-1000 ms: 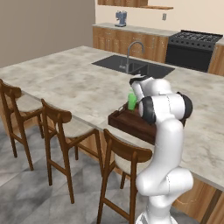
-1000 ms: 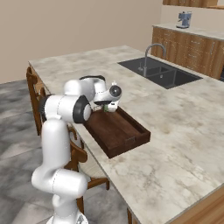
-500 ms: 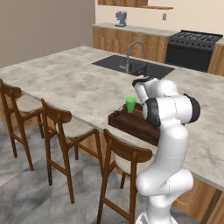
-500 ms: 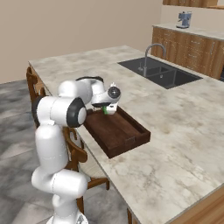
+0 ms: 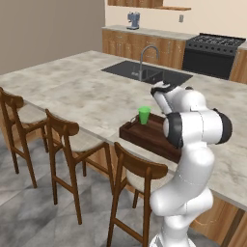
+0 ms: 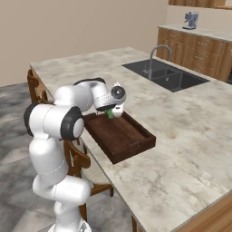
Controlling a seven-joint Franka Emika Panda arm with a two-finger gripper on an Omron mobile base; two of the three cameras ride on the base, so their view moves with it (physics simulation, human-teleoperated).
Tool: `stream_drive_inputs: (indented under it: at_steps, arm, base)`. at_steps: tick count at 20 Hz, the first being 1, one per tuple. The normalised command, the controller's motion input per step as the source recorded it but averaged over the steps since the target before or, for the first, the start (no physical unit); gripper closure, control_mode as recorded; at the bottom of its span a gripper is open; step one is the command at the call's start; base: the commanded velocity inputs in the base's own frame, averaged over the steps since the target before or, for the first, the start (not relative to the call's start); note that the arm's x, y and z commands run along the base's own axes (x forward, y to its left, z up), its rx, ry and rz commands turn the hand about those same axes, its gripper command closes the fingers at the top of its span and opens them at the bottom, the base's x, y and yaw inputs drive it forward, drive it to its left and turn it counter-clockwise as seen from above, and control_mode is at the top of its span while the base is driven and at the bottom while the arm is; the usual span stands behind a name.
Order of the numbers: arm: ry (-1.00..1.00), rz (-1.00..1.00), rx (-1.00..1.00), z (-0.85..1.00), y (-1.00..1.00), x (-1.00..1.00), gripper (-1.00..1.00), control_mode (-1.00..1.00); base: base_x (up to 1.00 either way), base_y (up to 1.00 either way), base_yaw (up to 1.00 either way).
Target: There is a tray on the dining counter. Grab the cup, mug, and pitcher and place them on the tray. The pitcher may be placed next to the tray if it cannot fit the tray.
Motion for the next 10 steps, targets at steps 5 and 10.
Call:
stream_drive_inputs:
  at_steps: [5, 10]
  arm:
    - [0.01, 0.12, -0.15, 0.48, -0.28, -0.10, -1.00, -1.00]
    - [0.01, 0.13, -0.16, 0.43, -0.23, -0.01, -1.00, -1.00]
  base:
    - [0.00, 0.00, 0.00]
    - [0.00, 0.00, 0.00]
